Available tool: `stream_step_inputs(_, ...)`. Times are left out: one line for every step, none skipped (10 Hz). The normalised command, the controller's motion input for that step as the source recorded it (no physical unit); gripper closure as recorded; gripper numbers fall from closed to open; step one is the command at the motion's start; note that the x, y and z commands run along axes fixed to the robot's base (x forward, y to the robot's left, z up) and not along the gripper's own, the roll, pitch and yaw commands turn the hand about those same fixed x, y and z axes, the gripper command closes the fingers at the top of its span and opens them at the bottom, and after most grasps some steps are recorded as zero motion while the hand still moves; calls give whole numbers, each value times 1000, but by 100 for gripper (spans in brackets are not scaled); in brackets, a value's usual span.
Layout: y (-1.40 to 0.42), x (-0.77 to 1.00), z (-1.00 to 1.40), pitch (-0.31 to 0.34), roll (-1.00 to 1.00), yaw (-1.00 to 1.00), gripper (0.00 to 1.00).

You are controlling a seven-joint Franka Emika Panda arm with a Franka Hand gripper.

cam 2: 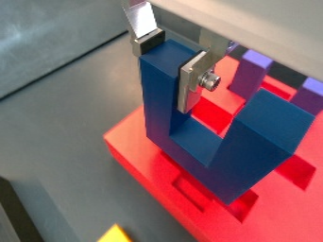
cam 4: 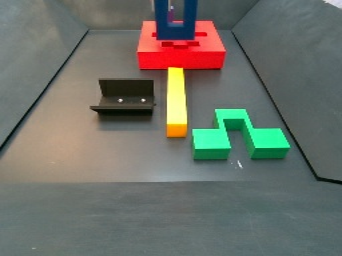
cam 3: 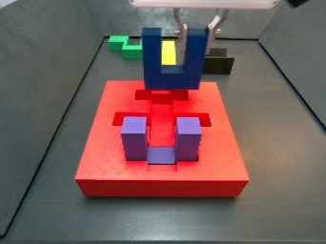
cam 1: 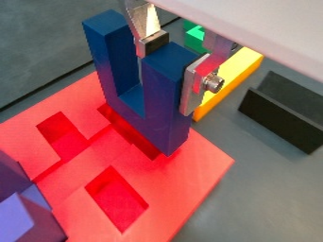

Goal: Pick up the blue object. Move up. Move to above the board. Insert the blue object.
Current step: Insert the blue object.

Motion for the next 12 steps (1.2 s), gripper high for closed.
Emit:
stream_step_inputs(57,-234,-331,-7,-116,177,100)
stream_step_inputs(0,-74,-323,-50,-101,169,100)
stream_step_inputs(-17,40,-197,-11,-30,151,100)
stream_step_inputs(-109,137,-54,0,0,71,100)
stream_step_inputs(-103,40,-17,0,0,14,100)
stream_step_inputs(-77,-46,-40,-31,-43,0,100)
stream_step_inputs(-46,-91,-20,-74,-84,0,100)
stream_step_inputs(0,-211,-91,-76,-80,0,100)
stream_step_inputs(0,-231,-137,-73,-50,0,100)
stream_step_inputs(0,-240,-117,-37,-16,-51,100)
stream_step_inputs(0,-34,-63,-33,0,-123,100)
stream_step_inputs(-11,157,-120,-97,-26,-69,100)
